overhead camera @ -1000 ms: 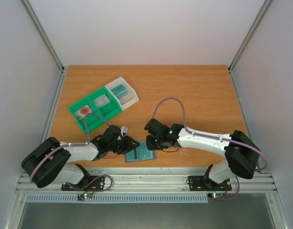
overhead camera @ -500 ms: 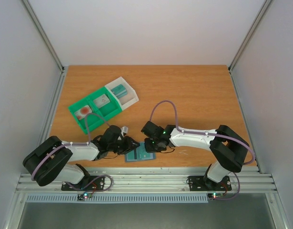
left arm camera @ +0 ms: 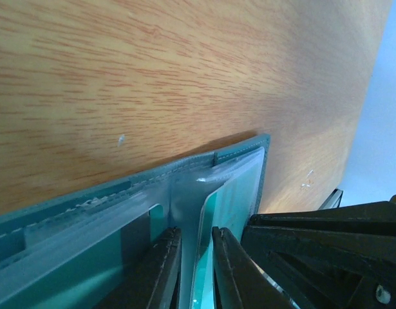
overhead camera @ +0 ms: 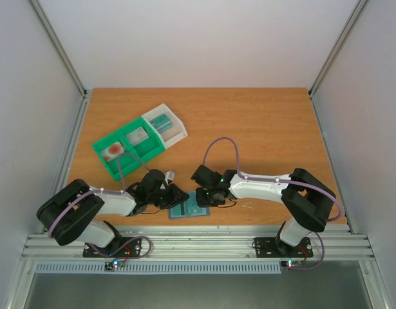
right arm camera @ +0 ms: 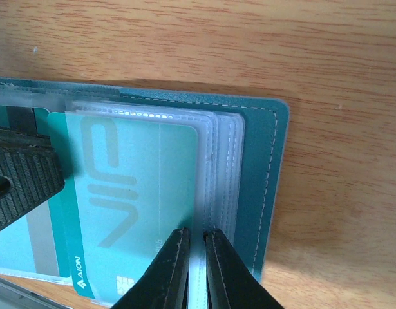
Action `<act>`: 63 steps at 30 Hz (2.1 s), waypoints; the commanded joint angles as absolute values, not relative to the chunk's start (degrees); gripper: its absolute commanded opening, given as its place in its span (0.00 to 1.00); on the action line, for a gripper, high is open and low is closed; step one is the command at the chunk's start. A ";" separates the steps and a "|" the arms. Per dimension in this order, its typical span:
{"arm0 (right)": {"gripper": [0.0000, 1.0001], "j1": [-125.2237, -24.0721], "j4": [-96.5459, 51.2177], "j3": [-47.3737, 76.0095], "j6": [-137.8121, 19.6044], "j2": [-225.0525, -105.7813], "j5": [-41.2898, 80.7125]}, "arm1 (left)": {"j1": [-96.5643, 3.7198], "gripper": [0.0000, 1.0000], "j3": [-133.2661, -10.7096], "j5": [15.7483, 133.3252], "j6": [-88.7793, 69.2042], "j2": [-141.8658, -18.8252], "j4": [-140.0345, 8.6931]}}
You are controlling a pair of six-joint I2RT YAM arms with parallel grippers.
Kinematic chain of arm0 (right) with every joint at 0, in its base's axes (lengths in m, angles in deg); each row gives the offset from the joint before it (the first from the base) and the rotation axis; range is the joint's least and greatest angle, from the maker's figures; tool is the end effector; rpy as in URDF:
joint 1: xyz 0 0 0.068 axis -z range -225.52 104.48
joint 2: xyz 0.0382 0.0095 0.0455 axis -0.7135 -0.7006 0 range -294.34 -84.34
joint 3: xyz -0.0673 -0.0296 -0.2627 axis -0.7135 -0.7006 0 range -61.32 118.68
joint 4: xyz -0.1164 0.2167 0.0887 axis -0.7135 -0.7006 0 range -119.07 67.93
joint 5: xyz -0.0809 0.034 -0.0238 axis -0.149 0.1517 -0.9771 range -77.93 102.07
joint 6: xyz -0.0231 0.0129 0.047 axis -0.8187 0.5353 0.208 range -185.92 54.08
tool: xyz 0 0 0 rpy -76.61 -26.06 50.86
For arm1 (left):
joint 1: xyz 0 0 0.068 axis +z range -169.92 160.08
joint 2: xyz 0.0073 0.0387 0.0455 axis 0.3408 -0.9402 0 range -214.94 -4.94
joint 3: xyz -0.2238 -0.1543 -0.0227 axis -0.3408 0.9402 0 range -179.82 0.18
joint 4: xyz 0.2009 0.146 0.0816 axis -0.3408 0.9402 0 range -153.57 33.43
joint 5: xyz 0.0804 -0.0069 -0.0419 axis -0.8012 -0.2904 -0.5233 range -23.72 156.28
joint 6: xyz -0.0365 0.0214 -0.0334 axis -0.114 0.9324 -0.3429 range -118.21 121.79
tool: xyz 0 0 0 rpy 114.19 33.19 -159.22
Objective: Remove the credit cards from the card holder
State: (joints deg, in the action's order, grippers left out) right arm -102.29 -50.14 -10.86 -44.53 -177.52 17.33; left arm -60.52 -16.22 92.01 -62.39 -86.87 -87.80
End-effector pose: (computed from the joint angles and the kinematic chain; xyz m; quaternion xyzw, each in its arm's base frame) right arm 0.1569 0.2455 0.1515 -0.3066 0.9361 0.1401 0.1009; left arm 0.1561 -0.1541 0.1067 -0.0916 0.8882 -0.4423 0.0846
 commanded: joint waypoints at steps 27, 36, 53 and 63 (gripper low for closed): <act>0.09 -102.03 -52.08 -12.37 -42.55 -178.67 16.27 | -60.98 0.00 -15.11 87.12 -58.53 -76.48 -79.34; 0.09 -102.03 -51.96 -12.45 -42.89 -178.55 16.59 | -60.85 0.00 -15.88 83.34 -55.68 -68.16 -69.43; 0.09 -102.03 -52.19 -12.32 -42.73 -177.21 16.45 | -60.88 0.04 -17.49 87.87 -55.19 -74.45 -72.80; 0.11 -102.05 -52.26 -11.88 -42.37 -173.28 17.04 | -60.81 0.15 -18.01 89.30 -55.69 -77.17 -75.25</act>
State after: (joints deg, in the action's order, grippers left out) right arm -102.10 -51.26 -11.78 -43.24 -176.06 17.28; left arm -60.78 -16.73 88.71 -56.25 -76.44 -71.84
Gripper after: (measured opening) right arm 0.101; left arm 0.141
